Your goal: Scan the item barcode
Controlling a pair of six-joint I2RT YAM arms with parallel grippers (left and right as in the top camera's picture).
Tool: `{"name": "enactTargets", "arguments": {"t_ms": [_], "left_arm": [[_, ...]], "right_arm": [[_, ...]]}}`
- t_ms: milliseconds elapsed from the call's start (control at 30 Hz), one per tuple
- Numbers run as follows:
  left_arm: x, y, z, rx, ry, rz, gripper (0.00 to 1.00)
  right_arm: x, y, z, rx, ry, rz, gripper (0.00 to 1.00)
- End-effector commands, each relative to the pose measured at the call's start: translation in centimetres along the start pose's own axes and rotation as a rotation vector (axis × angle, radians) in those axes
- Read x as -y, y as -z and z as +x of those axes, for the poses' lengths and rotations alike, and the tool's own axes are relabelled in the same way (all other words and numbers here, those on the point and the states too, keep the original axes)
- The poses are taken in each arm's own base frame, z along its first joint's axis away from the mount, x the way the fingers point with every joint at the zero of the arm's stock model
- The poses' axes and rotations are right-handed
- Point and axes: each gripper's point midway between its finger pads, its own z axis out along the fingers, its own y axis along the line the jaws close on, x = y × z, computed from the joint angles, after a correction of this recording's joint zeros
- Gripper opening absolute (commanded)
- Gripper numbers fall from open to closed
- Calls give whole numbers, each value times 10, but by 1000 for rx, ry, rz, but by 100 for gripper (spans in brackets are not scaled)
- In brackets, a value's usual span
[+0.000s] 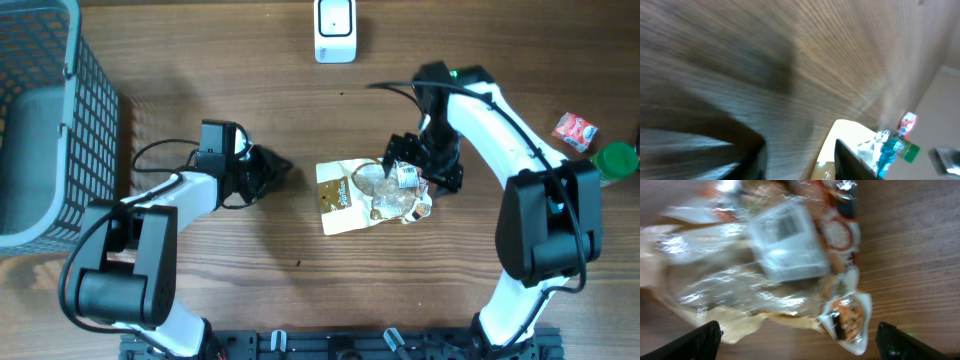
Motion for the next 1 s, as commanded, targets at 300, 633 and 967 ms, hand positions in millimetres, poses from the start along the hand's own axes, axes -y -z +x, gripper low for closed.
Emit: {"name": "enactTargets", "arguments": {"t_ms": [300, 633, 967], "left_arm": [[-61, -8, 0, 41, 27, -194, 77], [-61, -8, 0, 41, 27, -195, 77], [-63, -8, -2, 52, 26, -204, 78]], "right_arm": [[-9, -83, -12, 38, 8, -243, 89], [-66, -73, -40, 239, 198, -375, 40], [-110, -58, -20, 229, 488, -573, 18]]}}
